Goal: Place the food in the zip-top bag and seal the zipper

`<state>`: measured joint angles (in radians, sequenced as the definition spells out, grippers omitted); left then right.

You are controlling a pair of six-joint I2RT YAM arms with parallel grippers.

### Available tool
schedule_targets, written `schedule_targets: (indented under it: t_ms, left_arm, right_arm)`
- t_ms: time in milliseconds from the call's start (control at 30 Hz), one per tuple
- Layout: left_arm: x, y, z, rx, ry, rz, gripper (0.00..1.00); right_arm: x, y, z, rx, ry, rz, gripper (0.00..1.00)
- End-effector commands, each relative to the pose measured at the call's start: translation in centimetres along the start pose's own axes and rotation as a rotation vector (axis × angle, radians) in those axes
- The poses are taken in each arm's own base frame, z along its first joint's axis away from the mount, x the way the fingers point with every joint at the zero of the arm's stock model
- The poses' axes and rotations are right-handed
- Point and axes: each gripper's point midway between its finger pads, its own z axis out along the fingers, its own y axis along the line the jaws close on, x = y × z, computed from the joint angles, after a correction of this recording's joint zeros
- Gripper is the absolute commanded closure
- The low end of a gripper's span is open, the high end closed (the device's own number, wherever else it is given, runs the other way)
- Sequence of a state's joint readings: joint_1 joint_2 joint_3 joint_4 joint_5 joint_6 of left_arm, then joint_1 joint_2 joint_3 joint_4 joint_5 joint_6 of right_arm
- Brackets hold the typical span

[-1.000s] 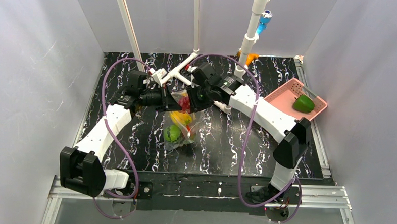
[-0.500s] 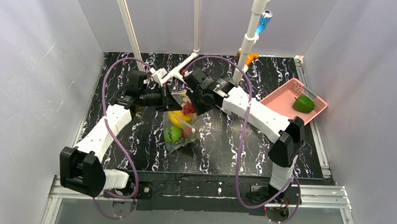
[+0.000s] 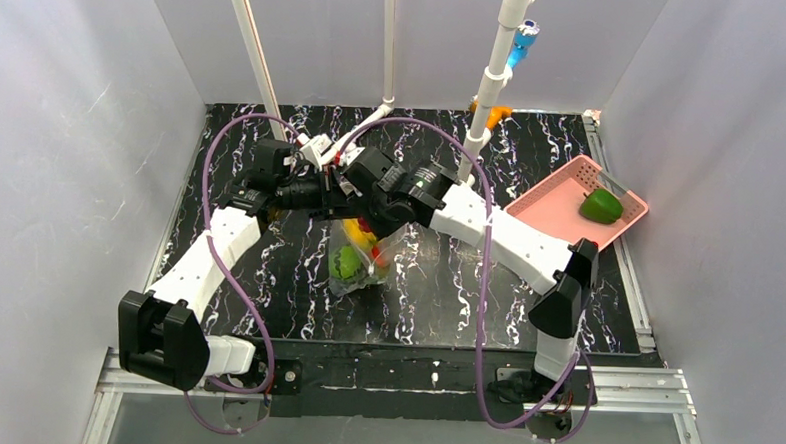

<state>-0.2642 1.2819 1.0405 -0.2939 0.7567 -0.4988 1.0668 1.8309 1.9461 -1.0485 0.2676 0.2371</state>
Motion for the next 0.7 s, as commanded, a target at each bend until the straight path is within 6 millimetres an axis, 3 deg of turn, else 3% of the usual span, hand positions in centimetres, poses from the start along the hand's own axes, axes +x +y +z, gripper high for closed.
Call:
schedule_targets:
  t_ms: [0, 200, 300, 433, 667]
  left_arm:
    - [0.1, -1.8, -0.5, 0.081, 0.000, 0.032, 1.00]
    - [0.1, -2.6, -0.7, 0.113, -0.006, 0.050, 1.00]
    - [0.1, -2.6, -0.7, 0.112, -0.009, 0.053, 1.00]
    - [0.1, -2.7, -0.8, 0.110, -0.014, 0.054, 1.00]
    - [0.1, -2.5, -0.7, 0.104, -0.012, 0.049, 1.00]
  right_arm:
    - [-2.6, -1.4, -0.3, 0.058, -0.065, -0.013, 0.93]
    - [-3.5, -3.3, 1.3, 0.129, -0.043, 0.013, 0.92]
    - [-3.8, -3.3, 1.4, 0.117, -0.051, 0.021, 0.90]
    - [-3.4, -3.6, 1.2, 0.129, -0.044, 0.026, 0.79]
    - [-2.6, -2.7, -0.7, 0.057, -0.069, 0.071, 0.50]
